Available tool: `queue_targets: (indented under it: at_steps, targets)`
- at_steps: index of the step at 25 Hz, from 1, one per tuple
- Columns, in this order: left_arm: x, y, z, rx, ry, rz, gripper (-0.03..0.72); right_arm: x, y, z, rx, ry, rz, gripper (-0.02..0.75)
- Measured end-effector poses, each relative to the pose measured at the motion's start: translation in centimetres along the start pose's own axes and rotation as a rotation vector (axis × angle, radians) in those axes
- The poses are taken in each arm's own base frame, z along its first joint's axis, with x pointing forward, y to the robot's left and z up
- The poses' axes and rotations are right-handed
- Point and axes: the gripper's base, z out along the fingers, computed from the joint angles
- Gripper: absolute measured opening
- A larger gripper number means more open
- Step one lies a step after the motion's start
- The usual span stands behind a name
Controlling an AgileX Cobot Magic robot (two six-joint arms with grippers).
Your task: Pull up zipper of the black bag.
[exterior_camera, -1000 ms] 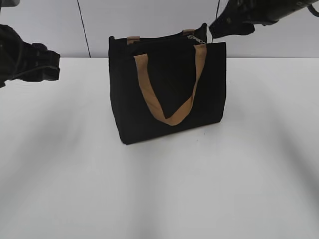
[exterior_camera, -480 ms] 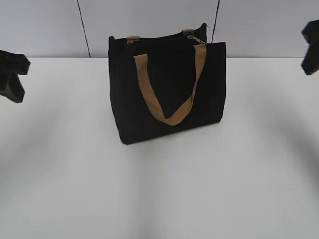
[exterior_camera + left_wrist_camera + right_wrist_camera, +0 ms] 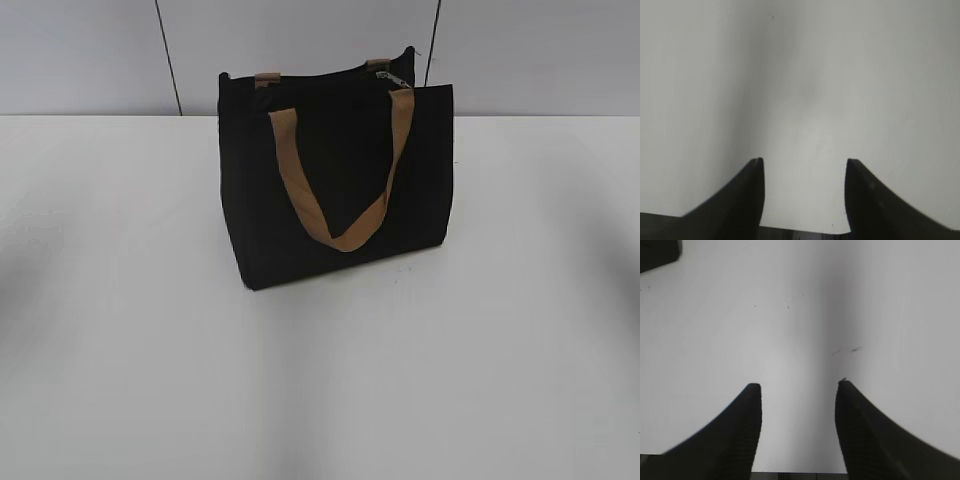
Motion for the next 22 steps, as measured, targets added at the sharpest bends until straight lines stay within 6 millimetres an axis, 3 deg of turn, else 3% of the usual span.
queue_targets:
  at_steps: [4,9,16,19,22]
  targets:
    - [0.7,0.1,-0.3,0.000,0.055,0.003,0.392,1.7,0.4,-1.7,0.000,-0.041,-0.002,0.368]
    - [2.5,0.4,-3.0,0.021,-0.010,0.016,0.392,7.2,1.5,-1.9,-0.044,-0.017,0.015,0.368]
    - [8.8,1.8,-7.4,0.051,-0.205,0.022,0.392,15.6,2.8,-2.5,-0.062,-0.074,0.016,0.364]
    - [11.9,2.5,-8.7,0.070,-0.300,0.024,0.392,18.9,3.3,-3.2,-0.052,-0.156,0.005,0.363]
    - [14.4,3.0,-8.7,0.078,-0.348,0.027,0.392,21.0,3.5,-3.0,-0.046,-0.196,-0.014,0.363]
